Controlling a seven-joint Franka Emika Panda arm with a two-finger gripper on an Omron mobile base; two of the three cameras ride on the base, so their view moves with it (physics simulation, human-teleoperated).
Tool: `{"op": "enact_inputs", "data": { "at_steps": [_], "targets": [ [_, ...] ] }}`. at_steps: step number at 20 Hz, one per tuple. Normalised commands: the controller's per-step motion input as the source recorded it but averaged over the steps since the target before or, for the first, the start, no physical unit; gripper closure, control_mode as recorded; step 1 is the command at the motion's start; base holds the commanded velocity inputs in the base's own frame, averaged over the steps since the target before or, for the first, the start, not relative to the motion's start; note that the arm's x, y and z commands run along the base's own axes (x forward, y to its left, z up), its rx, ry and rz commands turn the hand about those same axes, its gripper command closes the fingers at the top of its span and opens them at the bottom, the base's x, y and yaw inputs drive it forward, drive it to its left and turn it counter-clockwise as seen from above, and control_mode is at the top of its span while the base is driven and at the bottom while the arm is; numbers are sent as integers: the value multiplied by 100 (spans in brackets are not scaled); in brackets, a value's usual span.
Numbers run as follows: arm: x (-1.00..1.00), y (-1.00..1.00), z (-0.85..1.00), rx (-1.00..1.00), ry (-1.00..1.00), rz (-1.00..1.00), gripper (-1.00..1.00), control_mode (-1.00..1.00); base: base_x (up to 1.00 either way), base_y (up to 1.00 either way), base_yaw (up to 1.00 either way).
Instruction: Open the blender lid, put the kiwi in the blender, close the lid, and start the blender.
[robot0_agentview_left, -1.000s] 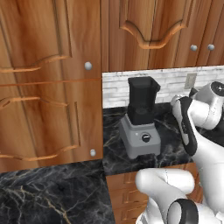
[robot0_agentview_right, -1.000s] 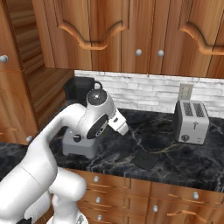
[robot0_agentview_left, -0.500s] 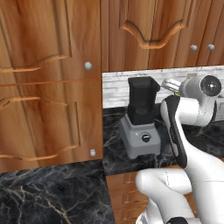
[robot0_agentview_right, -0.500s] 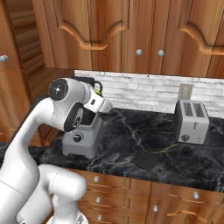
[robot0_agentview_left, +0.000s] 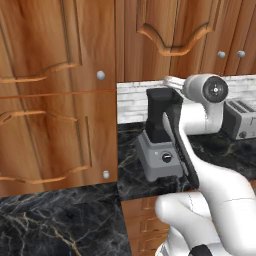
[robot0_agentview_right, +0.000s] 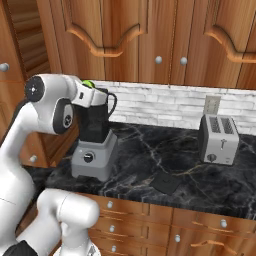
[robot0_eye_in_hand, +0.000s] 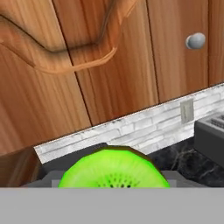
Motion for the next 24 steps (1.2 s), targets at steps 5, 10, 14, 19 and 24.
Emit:
{"op": "enact_inputs", "data": {
  "at_steps": [5, 10, 14, 19, 24],
  "targets": [
    [89, 15, -6, 0, 23, 20, 100, -100, 0, 0, 0],
    [76, 2, -34, -1, 23, 19, 100, -100, 0, 0, 0],
    [47, 20, -57, -4, 21, 18, 100, -100, 0, 0, 0],
    [40, 35, -56, -6, 16, 12, 100, -100, 0, 0, 0],
    [2, 17, -51, -8, 6, 4, 100, -100, 0, 0, 0]
  ]
}}
